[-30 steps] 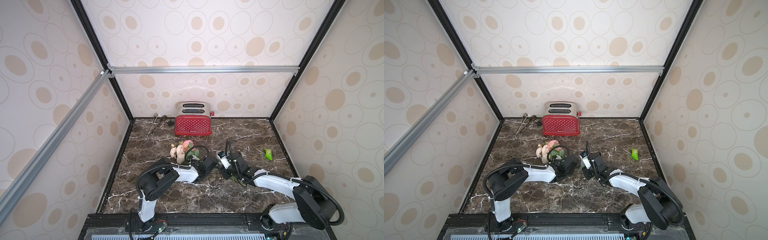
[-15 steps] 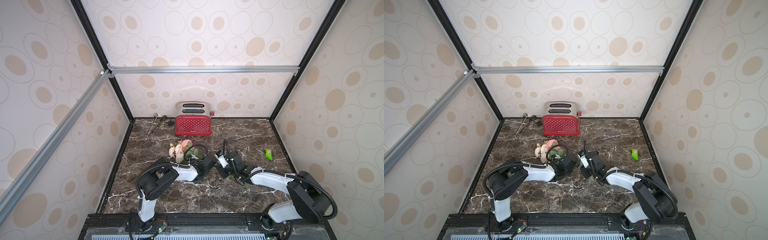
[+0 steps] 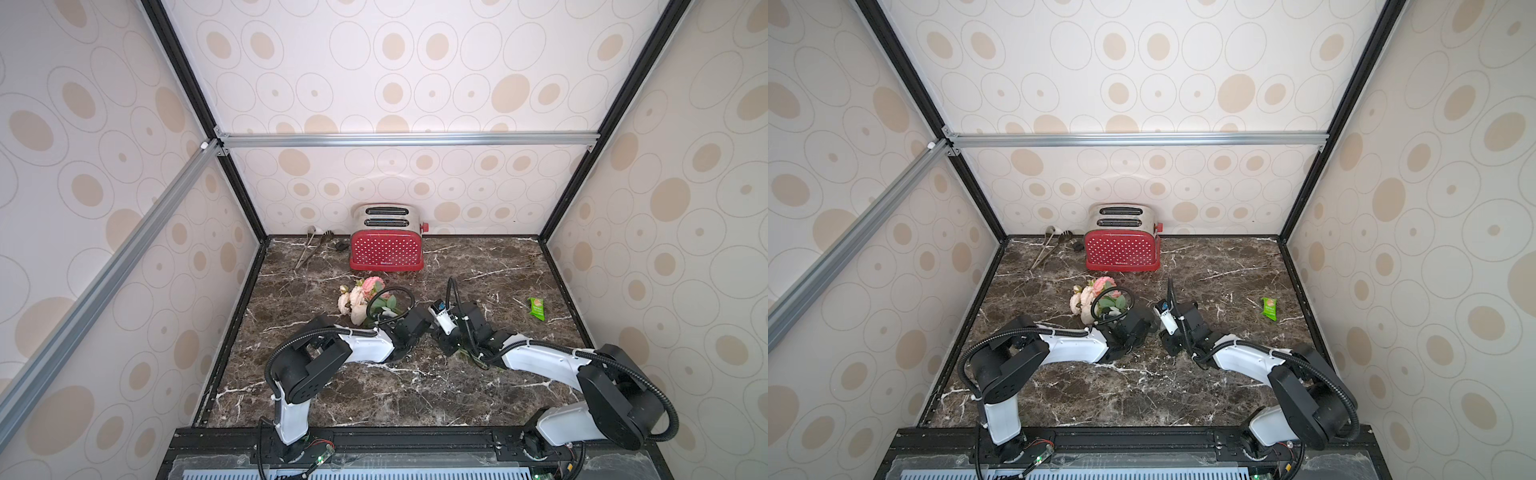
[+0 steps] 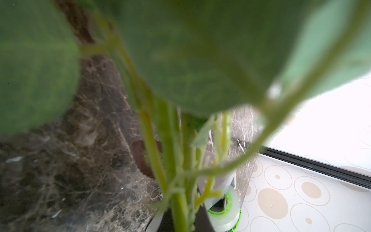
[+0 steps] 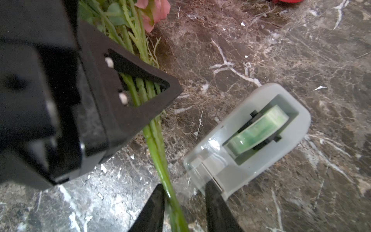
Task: Wrap bouquets with tape
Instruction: Stick the tape to the bouquet.
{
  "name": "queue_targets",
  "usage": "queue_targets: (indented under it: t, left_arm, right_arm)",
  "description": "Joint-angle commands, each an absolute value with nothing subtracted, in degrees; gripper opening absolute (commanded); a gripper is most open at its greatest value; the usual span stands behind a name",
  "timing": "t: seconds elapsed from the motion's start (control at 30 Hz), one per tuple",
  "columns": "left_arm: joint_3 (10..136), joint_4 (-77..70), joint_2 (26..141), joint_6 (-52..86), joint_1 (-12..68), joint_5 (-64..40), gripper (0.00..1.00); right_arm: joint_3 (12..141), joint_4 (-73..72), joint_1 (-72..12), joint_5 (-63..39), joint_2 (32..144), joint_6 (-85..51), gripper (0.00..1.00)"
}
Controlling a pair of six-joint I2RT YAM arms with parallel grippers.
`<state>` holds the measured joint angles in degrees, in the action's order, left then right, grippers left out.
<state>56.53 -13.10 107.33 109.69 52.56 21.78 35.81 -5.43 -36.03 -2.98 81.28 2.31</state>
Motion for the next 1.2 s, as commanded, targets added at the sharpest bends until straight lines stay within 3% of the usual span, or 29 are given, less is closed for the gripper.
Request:
queue_targets:
  t: [0.0,0.3,0.43,0.53,0.73,0.87,1.1,1.17]
  left_arm:
    - [57.7,-12.2,105.0,109.0,52.1,22.8,0.00]
    - [58.1,-12.1,105.7,108.6,52.0,22.3,0.00]
    - [58.1,-12.6,106.1,108.5,52.0,22.1,0.00]
    - [58.2,-12.7,106.3,108.0,52.0,22.5,0.00]
    - [57.8,-14.2,106.4,107.2,51.8,22.6,0.00]
    - [57.3,-15.7,106.4,106.4,51.8,22.9,0.00]
    - [56.0,-18.7,106.3,105.9,51.8,23.1,0.00]
    - [55.9,-18.5,106.3,105.7,51.8,23.0,0.00]
  right_arm:
    - [35.9,-5.7,-36.3,-2.9,80.7,4.4,0.34]
    - [35.9,-5.3,-36.8,0.1,81.7,5.3,0.36]
    - [37.0,-3.3,-36.8,-0.5,80.0,2.0,0.42]
    - [38.1,-1.1,-36.7,-0.4,76.9,-4.0,0.52]
    - [38.4,4.1,-36.6,-2.4,70.1,-16.4,0.59]
    - [38.1,6.8,-36.2,-3.2,66.4,-33.0,0.66]
    - [32.8,0.4,-35.4,-10.0,64.5,-51.7,0.65]
    - [33.4,-0.3,-35.4,-11.2,63.8,-47.1,0.61]
